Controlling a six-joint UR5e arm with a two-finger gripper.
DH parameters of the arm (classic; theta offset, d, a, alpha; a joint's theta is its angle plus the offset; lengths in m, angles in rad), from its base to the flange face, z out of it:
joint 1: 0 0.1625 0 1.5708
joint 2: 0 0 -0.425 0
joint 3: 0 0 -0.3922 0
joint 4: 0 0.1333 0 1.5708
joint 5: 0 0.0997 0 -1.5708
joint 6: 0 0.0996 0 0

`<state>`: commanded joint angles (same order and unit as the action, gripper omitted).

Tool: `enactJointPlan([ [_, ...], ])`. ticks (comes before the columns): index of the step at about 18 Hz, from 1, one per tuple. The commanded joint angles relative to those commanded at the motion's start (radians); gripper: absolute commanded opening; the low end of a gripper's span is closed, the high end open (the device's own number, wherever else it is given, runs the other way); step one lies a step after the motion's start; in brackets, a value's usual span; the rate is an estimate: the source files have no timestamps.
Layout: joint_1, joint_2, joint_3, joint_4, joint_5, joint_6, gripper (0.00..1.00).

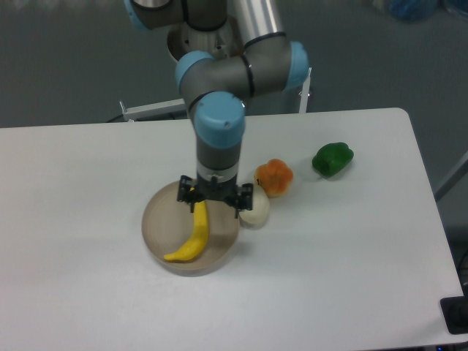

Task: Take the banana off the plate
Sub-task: 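Lower the gripper onto the banana and close the fingers on it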

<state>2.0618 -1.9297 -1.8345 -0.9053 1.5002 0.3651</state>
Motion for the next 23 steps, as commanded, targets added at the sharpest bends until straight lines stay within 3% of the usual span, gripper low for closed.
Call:
enactJointPlan([
  [3,-0.014,-0.018,-0.034,0.057,0.003,0.002,1.0],
  [15,-0.02,-0.063,-0.028,0.071,0.011,0.014,1.0],
  [19,-0.02,-0.065,-0.028,0.071,0.017,0.015,0.88],
  [23,-0.02,-0.063,-0.028,0.071,0.017,0.015,0.59],
])
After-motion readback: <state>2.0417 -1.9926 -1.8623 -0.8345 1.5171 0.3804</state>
